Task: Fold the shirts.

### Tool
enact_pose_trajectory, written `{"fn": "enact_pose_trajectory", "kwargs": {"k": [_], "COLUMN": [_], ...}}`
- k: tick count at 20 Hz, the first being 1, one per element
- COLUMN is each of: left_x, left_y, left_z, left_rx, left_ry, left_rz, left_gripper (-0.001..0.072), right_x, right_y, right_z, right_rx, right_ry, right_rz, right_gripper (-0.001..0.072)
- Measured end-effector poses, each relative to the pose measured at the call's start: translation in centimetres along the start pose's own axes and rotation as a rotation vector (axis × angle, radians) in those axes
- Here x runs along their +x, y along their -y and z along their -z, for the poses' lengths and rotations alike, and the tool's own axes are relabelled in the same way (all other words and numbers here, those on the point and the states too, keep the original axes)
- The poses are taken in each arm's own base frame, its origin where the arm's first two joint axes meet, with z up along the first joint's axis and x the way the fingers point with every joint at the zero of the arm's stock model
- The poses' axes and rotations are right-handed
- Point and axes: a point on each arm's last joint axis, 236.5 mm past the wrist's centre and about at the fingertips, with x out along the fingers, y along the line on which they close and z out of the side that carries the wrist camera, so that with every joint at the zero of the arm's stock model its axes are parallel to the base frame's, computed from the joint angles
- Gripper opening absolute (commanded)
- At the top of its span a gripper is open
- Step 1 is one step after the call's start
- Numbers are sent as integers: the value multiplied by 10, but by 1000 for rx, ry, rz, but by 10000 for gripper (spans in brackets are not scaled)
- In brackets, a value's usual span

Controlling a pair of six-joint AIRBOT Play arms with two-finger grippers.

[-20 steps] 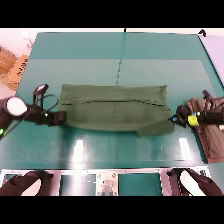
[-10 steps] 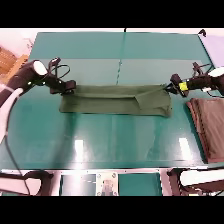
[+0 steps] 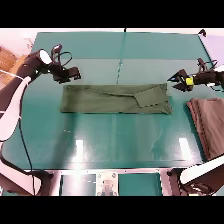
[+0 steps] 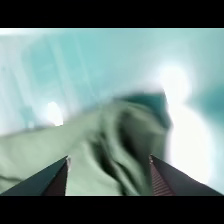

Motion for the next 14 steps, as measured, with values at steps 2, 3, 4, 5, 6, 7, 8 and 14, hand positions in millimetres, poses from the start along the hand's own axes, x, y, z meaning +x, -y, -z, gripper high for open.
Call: {"fn": "enact_pose_trajectory", "kwargs": {"k": [2, 3, 4, 5, 6, 7, 8, 14], "left_x": [-11, -14, -18, -22, -24, -25, -27, -31], "left_y": [4, 5, 8, 10, 12, 14, 16, 42], "left_z": [-8, -10, -11, -11, -9, -6, -4, 9], "left_rx": [20, 26, 32, 34, 33, 32, 31, 45], "left_ry": [6, 3, -2, -9, -21, -36, -50, -103], "left_rz": [-4, -4, -2, 3, 8, 13, 20, 114], "left_gripper": [665, 665, 665, 664, 664, 664, 664, 20], "right_x": [-4, -4, -2, 2, 7, 14, 21, 63], "right_y": [15, 21, 26, 31, 34, 34, 32, 17], "right_z": [11, 18, 25, 32, 39, 45, 52, 81], "right_rx": [-13, -26, -38, -49, -59, -67, -68, -99], "right_ry": [-59, -88, -115, -141, -169, -196, -222, -338], "right_rz": [5, 4, 3, 1, -5, -20, -45, -106], "right_gripper": [610, 611, 610, 610, 610, 610, 610, 19]}}
